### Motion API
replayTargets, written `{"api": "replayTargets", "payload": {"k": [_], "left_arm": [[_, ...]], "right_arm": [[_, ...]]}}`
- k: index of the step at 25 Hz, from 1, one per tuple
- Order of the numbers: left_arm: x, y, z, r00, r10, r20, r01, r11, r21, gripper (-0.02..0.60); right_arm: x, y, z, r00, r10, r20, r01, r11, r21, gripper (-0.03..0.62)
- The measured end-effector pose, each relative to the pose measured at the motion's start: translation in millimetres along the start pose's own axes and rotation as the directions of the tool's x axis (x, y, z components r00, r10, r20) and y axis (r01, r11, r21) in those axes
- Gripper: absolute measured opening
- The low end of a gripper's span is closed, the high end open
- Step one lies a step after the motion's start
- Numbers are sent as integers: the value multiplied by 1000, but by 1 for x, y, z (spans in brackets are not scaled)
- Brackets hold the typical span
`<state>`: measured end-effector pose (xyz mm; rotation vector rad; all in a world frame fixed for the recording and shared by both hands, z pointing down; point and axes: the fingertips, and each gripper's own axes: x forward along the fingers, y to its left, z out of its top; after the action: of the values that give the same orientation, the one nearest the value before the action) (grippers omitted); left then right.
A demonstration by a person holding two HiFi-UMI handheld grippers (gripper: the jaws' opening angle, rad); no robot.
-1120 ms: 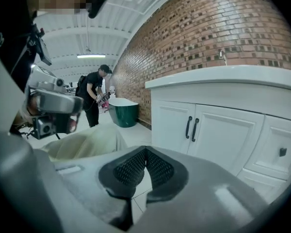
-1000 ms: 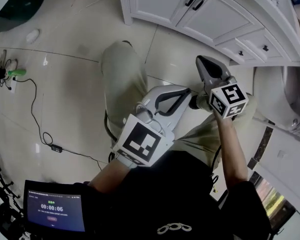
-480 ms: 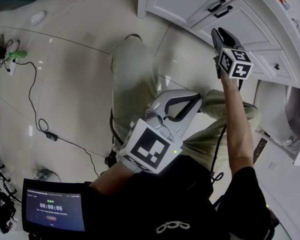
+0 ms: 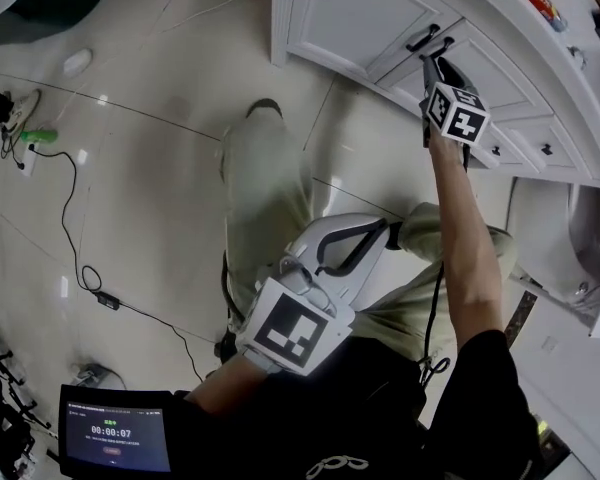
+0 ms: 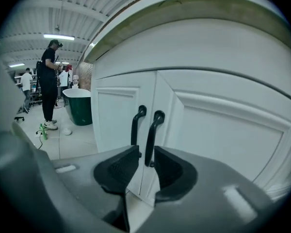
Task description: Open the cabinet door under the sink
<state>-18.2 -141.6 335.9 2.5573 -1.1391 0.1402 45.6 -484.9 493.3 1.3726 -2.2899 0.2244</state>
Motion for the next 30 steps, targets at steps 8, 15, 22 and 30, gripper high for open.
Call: {"api": "replayTargets", "payload": {"k": [8,15,22,30], "left_arm": [[-1,7,1,1000,21,6,-21,1000,-2,15],[-2,8,-2,1000,28,13,-28,1000,-3,15],[4,12,-8,999,38,20,-38,999,-27,15],[-9,2,1,1000,22,14,-22,999,25,15]], "right_arm": [[15,-7,-1,997,-71,-2,71,997,5,69],[19,-8,-5,996,-82,33,78,991,112,43],[14,-6,-13,997,-73,34,69,992,108,40],[-25,14,-22,996,-47,72,40,995,96,40]]}}
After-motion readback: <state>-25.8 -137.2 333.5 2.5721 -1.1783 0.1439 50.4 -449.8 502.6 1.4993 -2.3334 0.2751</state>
